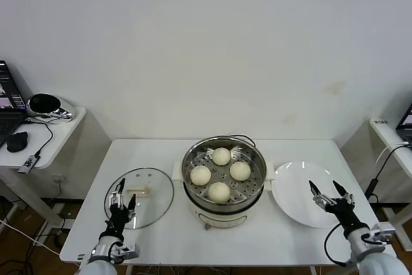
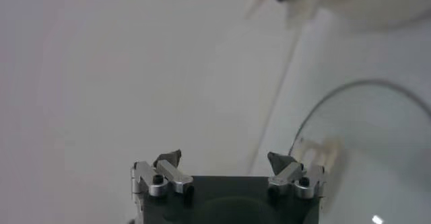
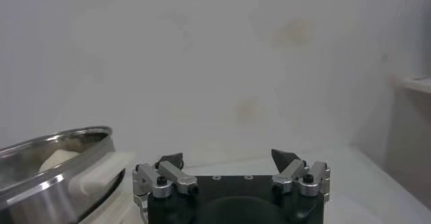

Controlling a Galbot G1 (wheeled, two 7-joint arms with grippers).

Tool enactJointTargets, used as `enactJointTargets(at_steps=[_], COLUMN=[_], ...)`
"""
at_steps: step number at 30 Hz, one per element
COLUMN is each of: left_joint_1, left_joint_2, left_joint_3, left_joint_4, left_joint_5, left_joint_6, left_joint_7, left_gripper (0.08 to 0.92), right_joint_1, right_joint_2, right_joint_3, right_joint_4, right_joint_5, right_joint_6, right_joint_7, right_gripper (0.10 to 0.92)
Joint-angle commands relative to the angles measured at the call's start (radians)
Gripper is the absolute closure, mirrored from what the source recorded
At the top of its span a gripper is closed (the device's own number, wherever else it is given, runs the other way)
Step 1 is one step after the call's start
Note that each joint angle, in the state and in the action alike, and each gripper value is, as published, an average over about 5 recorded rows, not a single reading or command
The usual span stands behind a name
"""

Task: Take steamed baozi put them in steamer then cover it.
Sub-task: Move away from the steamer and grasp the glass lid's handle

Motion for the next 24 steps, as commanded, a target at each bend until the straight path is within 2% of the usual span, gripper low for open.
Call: enactJointTargets(at_steps=[1, 7, 24], left_joint_1=[-0.079, -0.138, -0.217], left_joint_2=[0.039, 0.018, -0.013], left_joint_3=[0.025, 0.03, 0.029], left_joint_4=[0.119, 0.186, 0.285], left_joint_5=[0.148, 0.165, 0.176], left_joint_6=[0.018, 0.033, 0.029], left_joint_7=[0.043, 0.005, 0.006], left_gripper=[0.177, 0.177, 0.177], right_joint_1=[-0.032, -0.031, -0.026], right_joint_2=[0.024, 0.023, 0.027], right_joint_3=[0.019, 0.016, 0.012], right_joint_4=[0.016, 0.009, -0.004], right_joint_5=[-0.017, -0.028, -0.041], right_joint_6=[0.004, 0.009, 0.016], right_joint_7=[0.004, 0.003, 0.002], right_gripper=[0.203, 0.203, 0.203])
